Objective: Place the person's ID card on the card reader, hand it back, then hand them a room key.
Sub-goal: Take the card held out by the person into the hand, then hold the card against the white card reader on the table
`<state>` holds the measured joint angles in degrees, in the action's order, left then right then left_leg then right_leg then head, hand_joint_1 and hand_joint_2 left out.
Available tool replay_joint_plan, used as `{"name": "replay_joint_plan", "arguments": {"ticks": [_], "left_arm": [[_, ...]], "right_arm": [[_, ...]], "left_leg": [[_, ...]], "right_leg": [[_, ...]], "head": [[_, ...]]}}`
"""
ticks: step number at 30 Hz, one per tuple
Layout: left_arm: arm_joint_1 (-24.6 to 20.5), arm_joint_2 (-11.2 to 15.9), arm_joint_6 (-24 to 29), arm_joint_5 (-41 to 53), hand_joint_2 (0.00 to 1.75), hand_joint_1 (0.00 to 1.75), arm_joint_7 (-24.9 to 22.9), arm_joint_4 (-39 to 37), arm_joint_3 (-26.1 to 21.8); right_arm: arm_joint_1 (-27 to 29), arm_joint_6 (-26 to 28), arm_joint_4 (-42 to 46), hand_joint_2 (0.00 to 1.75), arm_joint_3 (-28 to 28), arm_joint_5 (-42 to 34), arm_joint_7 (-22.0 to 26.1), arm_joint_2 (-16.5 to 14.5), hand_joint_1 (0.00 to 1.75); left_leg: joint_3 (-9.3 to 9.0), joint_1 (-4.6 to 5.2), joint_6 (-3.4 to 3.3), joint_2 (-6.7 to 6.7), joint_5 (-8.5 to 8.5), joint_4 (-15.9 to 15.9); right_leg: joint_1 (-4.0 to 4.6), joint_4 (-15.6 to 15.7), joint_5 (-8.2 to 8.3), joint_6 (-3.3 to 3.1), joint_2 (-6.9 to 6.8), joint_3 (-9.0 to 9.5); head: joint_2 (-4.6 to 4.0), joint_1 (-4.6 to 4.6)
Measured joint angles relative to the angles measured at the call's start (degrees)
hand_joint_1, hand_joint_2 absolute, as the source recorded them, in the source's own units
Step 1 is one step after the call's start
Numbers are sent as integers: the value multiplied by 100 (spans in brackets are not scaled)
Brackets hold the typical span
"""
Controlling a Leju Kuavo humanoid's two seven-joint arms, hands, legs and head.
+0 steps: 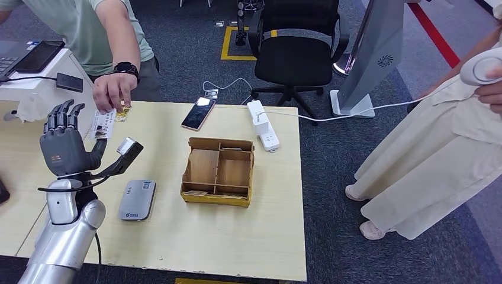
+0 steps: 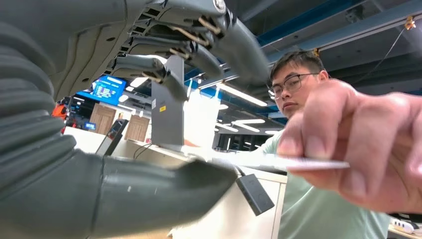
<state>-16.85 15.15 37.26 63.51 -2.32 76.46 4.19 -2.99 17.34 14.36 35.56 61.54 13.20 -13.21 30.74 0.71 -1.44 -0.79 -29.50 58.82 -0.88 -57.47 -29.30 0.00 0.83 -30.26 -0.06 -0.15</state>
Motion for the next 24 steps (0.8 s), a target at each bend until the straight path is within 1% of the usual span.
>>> {"name": "replay_joint_plan", "arguments": {"ticks": [19, 24], "left_arm": [[125, 1, 11, 15, 175, 175, 81, 92, -12], [198, 2, -72, -173, 175, 175, 98, 152, -12]], "right_arm": [[8, 2, 0, 175, -60, -39, -13, 9, 0], [16, 8, 0, 175, -92, -67, -52, 17, 0]], "left_leg": [[-1, 0, 0, 0, 0, 0], [0, 0, 0, 0, 0, 0]], "right_leg": [[0, 0, 0, 0, 0, 0], [0, 0, 0, 0, 0, 0]], "head": [[0, -1], [0, 0]]}}
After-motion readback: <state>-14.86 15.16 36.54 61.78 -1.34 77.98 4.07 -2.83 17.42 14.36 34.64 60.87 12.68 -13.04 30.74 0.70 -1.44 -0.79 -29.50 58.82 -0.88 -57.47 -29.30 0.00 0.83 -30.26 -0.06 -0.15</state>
